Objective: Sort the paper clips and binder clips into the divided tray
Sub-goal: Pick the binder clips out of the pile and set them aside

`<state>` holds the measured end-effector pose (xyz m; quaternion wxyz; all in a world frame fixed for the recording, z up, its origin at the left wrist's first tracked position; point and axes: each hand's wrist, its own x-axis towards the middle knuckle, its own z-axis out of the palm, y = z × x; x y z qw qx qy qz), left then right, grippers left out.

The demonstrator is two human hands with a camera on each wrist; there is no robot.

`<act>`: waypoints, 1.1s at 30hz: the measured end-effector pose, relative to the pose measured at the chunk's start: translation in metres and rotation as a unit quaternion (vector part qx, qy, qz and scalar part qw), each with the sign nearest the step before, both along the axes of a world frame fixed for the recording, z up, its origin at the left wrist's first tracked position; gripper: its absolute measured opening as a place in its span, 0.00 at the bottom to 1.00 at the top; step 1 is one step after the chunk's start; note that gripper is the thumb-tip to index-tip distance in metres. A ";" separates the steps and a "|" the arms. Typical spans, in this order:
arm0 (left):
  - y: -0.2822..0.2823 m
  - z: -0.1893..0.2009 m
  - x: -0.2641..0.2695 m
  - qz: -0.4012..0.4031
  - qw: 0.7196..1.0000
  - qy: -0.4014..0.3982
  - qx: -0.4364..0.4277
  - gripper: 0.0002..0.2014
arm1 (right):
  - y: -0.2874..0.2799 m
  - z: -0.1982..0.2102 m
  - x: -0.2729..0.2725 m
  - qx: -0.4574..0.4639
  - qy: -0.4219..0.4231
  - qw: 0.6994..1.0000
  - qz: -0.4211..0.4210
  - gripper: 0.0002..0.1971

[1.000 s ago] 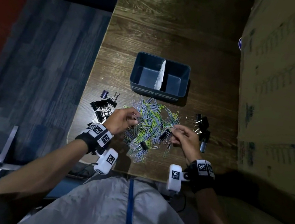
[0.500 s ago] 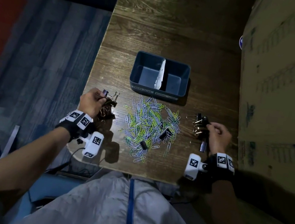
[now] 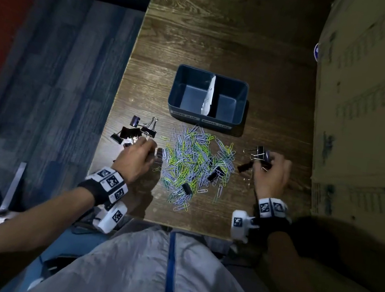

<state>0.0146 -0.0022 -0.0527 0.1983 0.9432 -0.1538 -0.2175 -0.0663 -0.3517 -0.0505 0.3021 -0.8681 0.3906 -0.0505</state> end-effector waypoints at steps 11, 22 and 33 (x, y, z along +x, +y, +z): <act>-0.054 -0.004 -0.022 -0.042 0.997 0.053 -0.033 0.19 | 0.072 -0.033 -0.015 0.039 0.127 0.924 0.358 0.24; -0.080 -0.015 -0.046 -0.300 0.952 0.003 0.056 0.25 | 0.081 -0.027 -0.012 0.018 0.113 0.942 0.317 0.16; -0.085 -0.023 -0.047 -0.211 0.976 0.030 -0.049 0.34 | 0.071 -0.013 -0.011 0.049 0.059 0.963 0.257 0.09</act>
